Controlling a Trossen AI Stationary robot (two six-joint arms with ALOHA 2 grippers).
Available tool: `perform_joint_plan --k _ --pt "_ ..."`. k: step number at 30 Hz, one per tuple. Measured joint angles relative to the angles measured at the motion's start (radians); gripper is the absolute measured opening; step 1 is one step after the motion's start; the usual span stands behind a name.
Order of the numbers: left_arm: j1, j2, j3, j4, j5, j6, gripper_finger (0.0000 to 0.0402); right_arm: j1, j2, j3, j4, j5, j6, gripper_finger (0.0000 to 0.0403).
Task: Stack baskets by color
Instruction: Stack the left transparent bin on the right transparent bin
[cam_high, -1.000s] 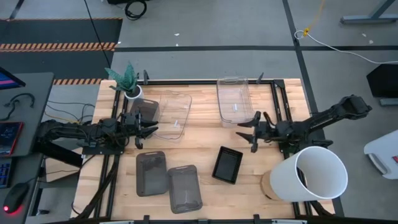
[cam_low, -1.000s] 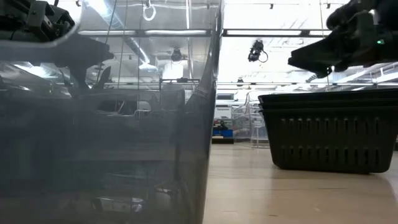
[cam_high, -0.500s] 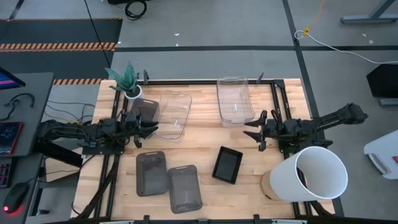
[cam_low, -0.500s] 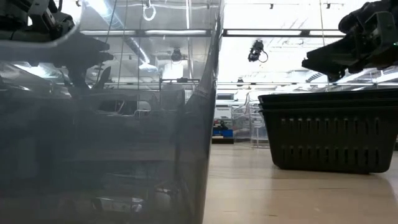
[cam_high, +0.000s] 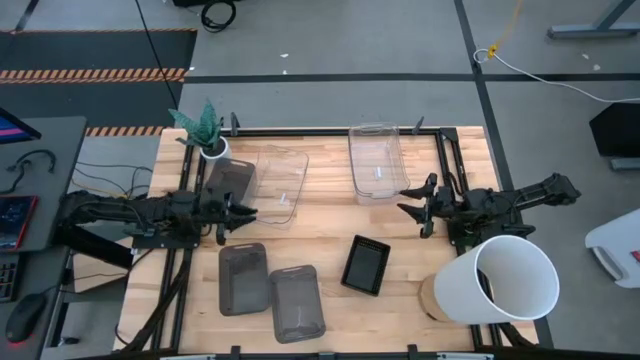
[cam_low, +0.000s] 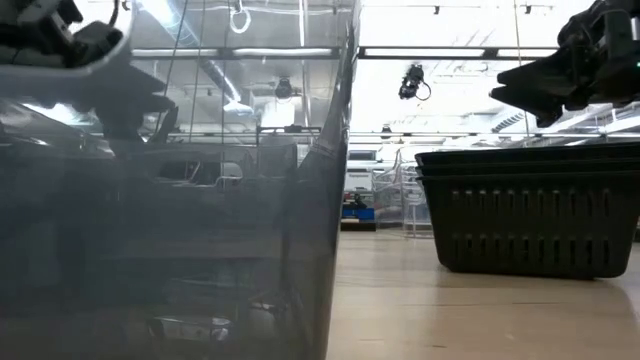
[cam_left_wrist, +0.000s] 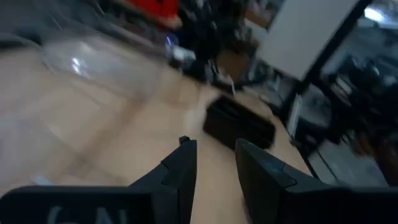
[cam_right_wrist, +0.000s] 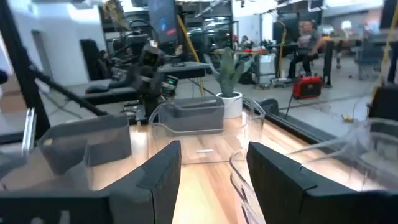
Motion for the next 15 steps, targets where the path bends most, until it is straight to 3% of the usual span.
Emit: perform_joint_plan --k 8,15 --pt "-0.094 0.219 0.148 -0.109 0.022 0.041 0.0119 0.0 0.0 0.0 0.001 -0.005 0.305 0.019" --pt "-0.16 0.379 0.244 -0.125 0.021 0.05 0.0118 0.0 0.001 0.0 0.002 -0.005 0.31 0.019"
